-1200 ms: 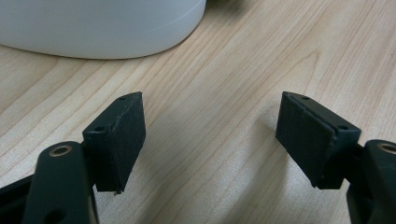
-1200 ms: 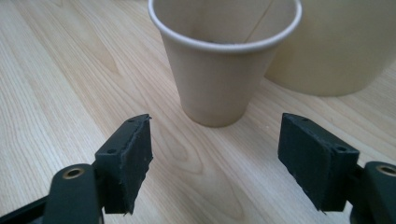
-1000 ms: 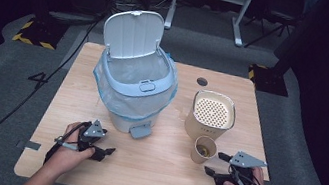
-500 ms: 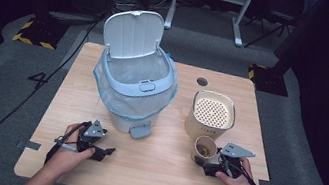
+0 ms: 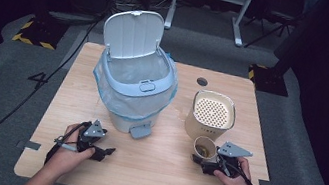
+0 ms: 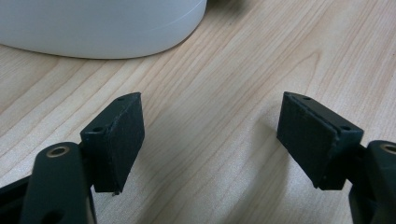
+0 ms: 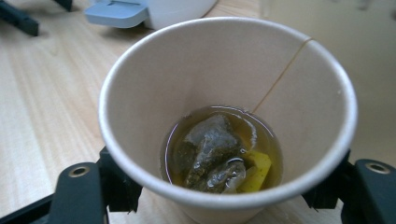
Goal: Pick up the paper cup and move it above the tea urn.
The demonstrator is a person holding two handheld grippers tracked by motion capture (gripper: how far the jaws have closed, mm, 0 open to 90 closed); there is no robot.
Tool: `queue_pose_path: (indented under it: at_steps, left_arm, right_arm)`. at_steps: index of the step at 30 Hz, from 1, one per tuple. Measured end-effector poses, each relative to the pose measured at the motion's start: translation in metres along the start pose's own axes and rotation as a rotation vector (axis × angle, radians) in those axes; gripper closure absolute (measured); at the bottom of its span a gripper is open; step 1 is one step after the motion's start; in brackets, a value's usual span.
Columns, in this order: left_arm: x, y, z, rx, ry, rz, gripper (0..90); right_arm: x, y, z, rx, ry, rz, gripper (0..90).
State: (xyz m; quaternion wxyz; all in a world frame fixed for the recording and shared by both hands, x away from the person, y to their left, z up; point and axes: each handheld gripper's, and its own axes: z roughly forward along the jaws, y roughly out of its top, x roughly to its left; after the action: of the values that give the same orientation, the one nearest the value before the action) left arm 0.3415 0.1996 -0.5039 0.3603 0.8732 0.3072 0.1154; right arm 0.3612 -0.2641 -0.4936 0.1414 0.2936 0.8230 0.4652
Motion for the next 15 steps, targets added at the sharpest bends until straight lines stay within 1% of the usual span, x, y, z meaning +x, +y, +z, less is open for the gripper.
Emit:
queue_pose_path:
  at_steps: [1,6,13,15]
  left_arm:
    - [0.0,0.0,0.0,0.0,-0.001,0.0,23.5]
    - [0.0,0.0,0.0,0.0,-0.002,0.0,23.5]
    - [0.003,0.001,0.001,0.0,-0.011,0.013,22.4]
    - [0.003,0.001,0.001,0.001,-0.013,0.014,22.2]
  right_arm:
    - [0.003,0.001,-0.001,0.0,0.017,-0.018,30.2]
    - [0.009,0.004,-0.004,-0.004,0.037,-0.034,30.5]
    - [0.015,0.01,-0.014,-0.003,0.04,-0.044,30.8]
    - [0.016,0.014,-0.019,-0.009,0.038,-0.047,30.9]
